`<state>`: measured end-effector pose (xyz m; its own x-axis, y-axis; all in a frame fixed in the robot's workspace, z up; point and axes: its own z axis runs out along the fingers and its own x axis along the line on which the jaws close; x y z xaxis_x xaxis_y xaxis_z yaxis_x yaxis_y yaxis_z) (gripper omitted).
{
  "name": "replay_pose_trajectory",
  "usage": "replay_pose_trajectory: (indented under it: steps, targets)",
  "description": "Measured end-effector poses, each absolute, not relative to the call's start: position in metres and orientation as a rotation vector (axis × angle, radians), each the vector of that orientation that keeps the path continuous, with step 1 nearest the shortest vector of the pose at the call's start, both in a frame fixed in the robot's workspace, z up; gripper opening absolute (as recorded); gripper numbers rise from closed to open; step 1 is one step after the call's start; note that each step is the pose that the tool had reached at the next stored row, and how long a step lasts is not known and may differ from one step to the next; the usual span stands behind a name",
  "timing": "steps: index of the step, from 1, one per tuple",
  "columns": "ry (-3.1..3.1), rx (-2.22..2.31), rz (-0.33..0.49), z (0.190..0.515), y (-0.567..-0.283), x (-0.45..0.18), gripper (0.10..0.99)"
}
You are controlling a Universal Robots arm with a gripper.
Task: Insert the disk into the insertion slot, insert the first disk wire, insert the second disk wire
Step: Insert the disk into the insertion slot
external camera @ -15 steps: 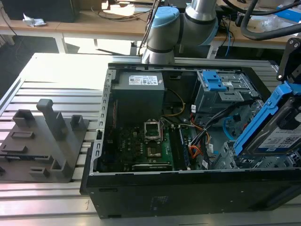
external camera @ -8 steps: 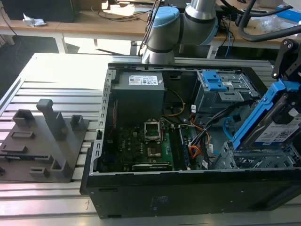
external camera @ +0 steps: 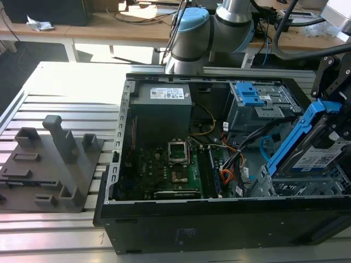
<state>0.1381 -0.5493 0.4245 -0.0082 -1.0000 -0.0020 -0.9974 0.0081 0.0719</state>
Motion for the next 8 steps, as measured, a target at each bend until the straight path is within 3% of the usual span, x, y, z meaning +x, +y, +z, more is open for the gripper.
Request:
replay_pose_trajectory:
  steps: [8]
  targets:
    - [-2.193, 2.175, -0.086, 0.409, -0.548, 0.139, 0.361]
